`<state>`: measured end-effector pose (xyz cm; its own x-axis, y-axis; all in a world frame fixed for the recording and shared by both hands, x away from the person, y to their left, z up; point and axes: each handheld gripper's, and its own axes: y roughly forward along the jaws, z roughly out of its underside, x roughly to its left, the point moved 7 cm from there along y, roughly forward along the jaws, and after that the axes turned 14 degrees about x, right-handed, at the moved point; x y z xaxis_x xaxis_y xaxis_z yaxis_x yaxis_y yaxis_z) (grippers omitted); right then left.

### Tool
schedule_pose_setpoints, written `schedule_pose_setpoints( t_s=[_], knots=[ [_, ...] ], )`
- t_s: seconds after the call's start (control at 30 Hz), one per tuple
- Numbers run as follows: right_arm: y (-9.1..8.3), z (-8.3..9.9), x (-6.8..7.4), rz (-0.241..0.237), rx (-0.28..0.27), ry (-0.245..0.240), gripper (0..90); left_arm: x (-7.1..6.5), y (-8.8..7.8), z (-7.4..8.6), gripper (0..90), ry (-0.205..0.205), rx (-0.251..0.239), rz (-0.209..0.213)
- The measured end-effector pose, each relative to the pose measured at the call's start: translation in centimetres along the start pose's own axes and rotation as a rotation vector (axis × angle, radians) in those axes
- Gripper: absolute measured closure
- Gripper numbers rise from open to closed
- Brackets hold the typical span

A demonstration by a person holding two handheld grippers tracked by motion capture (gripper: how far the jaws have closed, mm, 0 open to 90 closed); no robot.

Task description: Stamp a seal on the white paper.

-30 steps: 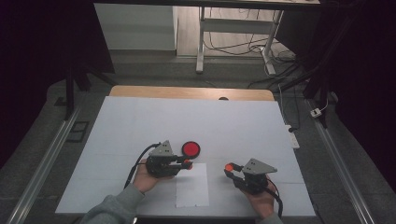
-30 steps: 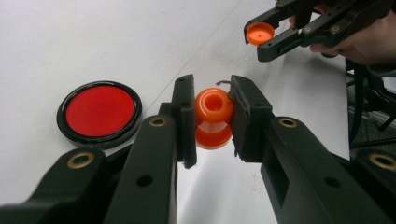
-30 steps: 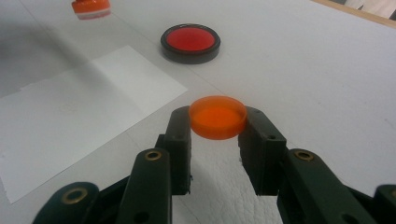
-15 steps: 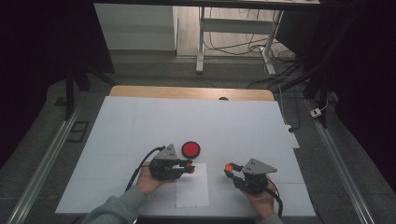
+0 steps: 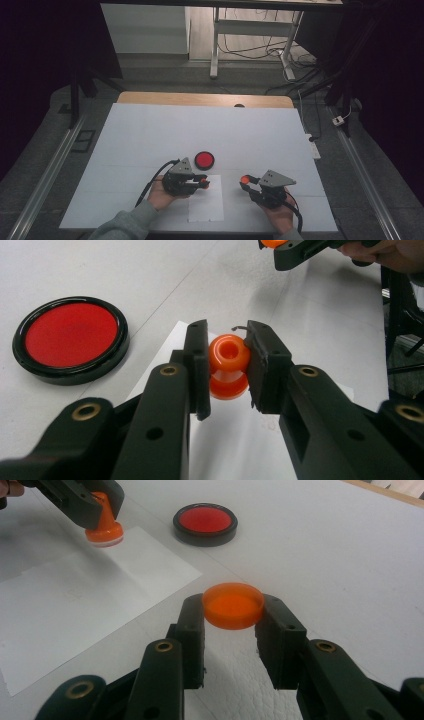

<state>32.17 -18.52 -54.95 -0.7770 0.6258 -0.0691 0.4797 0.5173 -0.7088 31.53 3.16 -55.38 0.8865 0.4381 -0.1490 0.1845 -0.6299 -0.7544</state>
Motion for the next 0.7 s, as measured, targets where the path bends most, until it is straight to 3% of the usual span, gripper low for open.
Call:
schedule_pose_setpoints(
  t_s=[0.7],
  knots=[
    [0.1, 0.0, 0.0, 0.003, 0.006, -0.004, 64.4, -0.1, 1.1, 0.5, 72.4, 0.012, 0.042, -0.007]
  ],
)
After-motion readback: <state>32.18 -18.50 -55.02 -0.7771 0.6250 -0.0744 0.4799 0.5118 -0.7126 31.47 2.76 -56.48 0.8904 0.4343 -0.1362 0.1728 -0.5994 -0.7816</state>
